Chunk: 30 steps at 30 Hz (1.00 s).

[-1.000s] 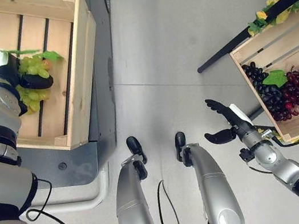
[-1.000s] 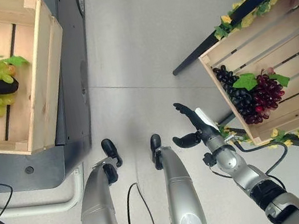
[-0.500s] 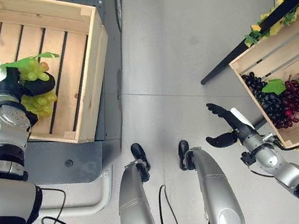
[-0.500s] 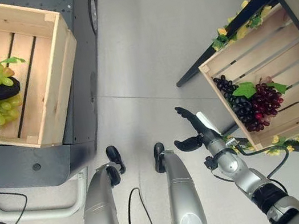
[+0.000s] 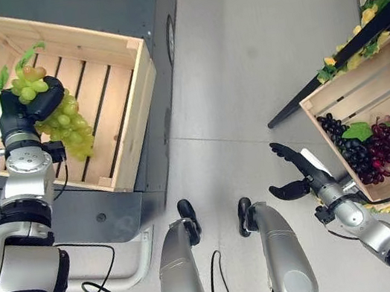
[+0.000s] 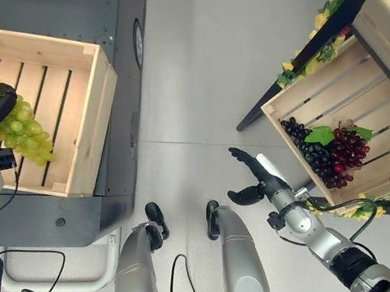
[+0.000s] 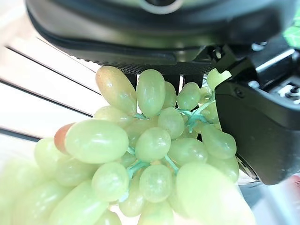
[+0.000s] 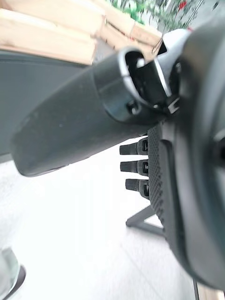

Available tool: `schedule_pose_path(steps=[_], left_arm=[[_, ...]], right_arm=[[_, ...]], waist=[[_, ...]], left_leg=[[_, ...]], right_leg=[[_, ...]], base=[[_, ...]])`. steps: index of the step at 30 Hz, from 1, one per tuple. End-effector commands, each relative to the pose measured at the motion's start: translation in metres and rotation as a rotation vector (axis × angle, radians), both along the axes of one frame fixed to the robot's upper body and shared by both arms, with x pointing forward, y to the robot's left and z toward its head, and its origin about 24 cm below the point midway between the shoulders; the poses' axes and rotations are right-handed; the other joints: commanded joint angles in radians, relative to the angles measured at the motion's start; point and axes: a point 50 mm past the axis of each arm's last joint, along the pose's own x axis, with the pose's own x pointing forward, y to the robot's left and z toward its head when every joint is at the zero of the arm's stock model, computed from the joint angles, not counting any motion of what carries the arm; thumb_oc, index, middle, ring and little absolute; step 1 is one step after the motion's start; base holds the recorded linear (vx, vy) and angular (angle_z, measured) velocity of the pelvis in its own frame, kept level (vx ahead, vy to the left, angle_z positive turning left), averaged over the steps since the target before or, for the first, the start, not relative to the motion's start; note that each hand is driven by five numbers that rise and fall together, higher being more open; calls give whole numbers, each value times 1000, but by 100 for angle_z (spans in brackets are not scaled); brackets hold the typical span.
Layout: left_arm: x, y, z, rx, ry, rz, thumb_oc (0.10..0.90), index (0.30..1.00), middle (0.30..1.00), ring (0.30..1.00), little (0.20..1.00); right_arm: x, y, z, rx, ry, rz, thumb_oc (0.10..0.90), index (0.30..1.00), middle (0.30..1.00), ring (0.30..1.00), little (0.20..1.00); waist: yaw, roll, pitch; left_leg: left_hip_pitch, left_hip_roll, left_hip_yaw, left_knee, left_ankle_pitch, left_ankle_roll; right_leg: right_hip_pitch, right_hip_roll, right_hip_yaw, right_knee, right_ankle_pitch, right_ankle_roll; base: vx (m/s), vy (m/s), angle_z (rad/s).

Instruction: Pick up the fruits from the basket on one side to the basket on the other side

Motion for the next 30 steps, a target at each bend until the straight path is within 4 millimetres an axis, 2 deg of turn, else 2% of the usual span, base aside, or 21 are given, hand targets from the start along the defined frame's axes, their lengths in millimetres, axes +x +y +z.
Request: schedule_pose_path(steps=[1,7,10,20,23,30], left_arm=[[-14,10,60,-92,-386,18,400,300,300,300,300],[-13,2,52,-222,-448,-81,400,300,300,300,300],[-13,-1,47,-219,-442,-106,400,300,300,300,300],[-14,-19,43,-17,-367,-248,400,300,300,300,300],[-13,-35,39,80,-334,-328,400,300,300,300,300],[-12,-69,27,189,-313,-478,400,300,300,300,300]], right_arm=[[2,7,35,40,-199,70,800,900,900,900,900],[-1,18,36,32,-205,136,800,900,900,900,900],[-2,22,39,49,-205,159,800,900,900,900,900],[-5,48,49,171,-209,311,800,900,900,900,900],[-5,59,56,266,-197,370,800,900,900,900,900],[5,74,69,353,-202,400,800,900,900,900,900]], waist=[[4,69,-13],[8,77,-60],[10,80,-76],[39,107,-169],[52,119,-219],[72,131,-284]], left_leg=[[210,-39,34,-29,-212,7],[277,-42,31,-74,-202,-3],[302,-43,28,-91,-200,-7],[435,-57,1,-228,-159,-35],[486,-63,-10,-292,-141,-50],[562,-61,-29,-388,-96,-80]], right_leg=[[59,2,-25,-13,67,-7],[132,-3,-35,-66,63,-4],[162,-4,-41,-87,61,-3],[324,1,-72,-251,70,11],[395,19,-89,-332,73,15],[498,43,-109,-443,81,10]], base=[[16,-53,4],[25,-64,2],[21,-66,1],[36,-84,0],[54,-121,4],[16,-106,6]])
